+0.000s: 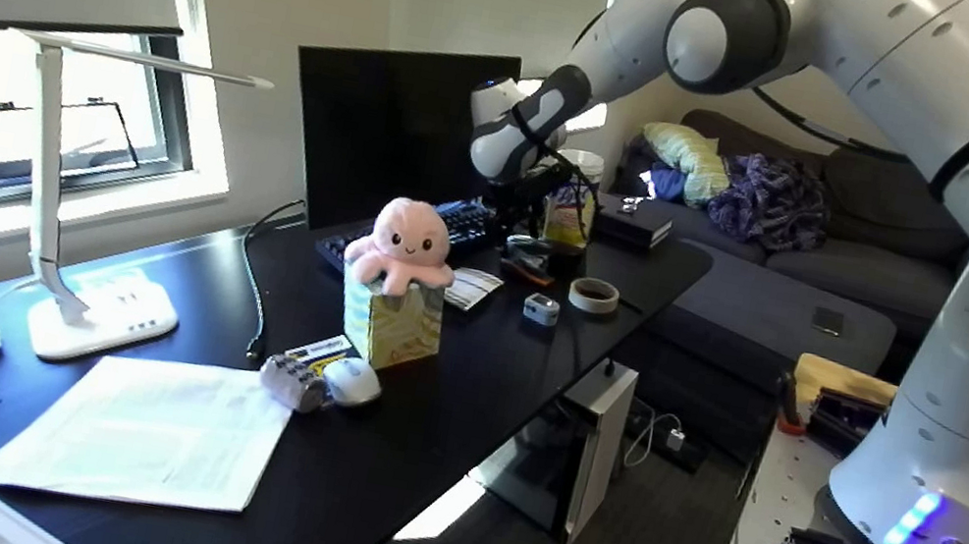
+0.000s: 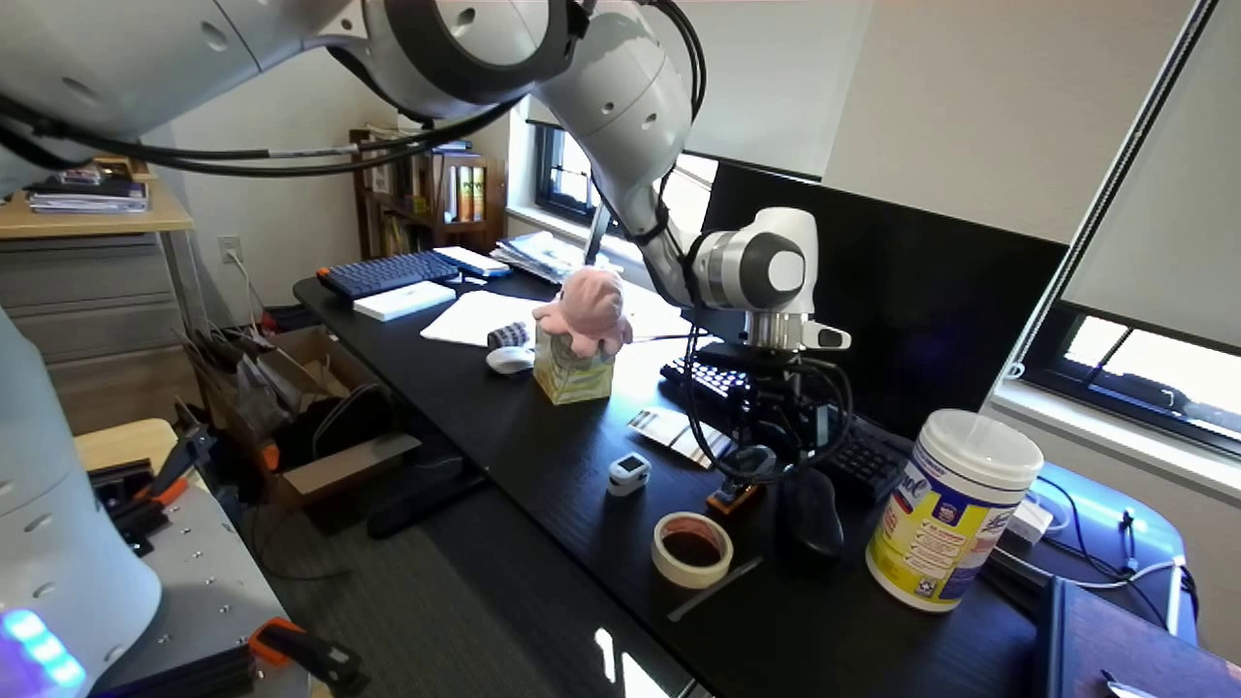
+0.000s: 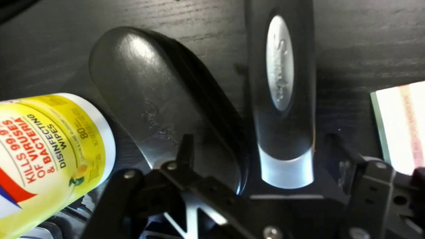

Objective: Move the stapler and black spectacle case to the left side of the desk

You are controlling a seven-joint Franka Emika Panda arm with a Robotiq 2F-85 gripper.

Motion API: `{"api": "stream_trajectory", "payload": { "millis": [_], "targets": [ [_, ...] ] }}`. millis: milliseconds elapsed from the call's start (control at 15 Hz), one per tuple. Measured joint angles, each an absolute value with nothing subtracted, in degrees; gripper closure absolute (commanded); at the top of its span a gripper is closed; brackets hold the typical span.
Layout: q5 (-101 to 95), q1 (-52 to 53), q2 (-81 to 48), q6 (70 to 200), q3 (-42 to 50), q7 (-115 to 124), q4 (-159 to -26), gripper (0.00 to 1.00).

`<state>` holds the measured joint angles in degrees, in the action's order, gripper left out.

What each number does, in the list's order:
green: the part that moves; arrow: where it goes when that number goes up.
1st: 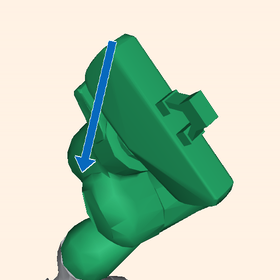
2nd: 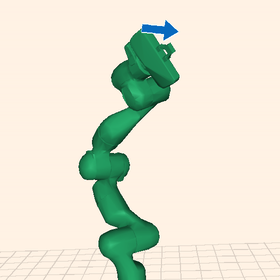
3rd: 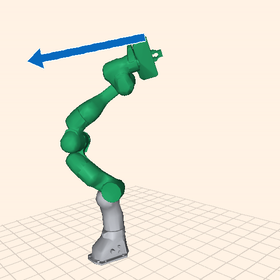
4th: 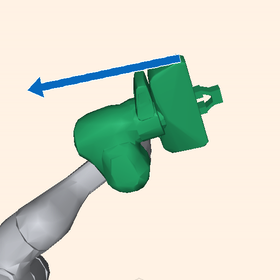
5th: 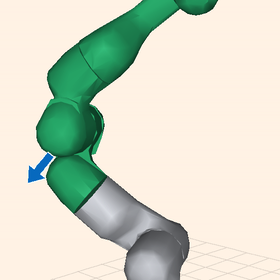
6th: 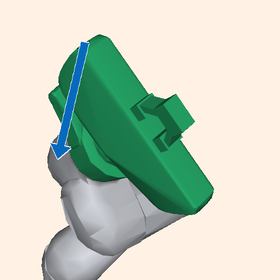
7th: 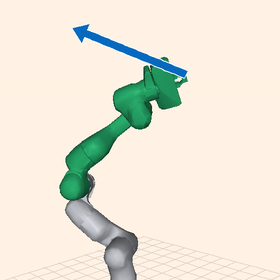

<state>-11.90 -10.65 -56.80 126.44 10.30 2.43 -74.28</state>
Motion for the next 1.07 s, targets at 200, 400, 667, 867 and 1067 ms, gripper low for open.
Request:
{"api": "stream_trajectory", "payload": {
  "millis": [200, 400, 667, 867, 1067],
  "targets": [
    [-11.71, -11.17, -56.65, 133.34, 10.37, 2.43, -77.03, 0.52],
    [-11.67, -11.15, -55.93, 136.60, 10.36, 2.43, -78.54, 0.71],
    [-11.59, -11.12, -54.88, 139.42, 10.17, 2.40, -80.33, 0.86],
    [-11.59, -11.12, -53.92, 140.45, 10.10, 1.60, -81.85, 0.86],
    [-11.74, -11.07, -51.37, 142.90, 10.05, -1.29, -86.14, 0.86]
  ]
}}
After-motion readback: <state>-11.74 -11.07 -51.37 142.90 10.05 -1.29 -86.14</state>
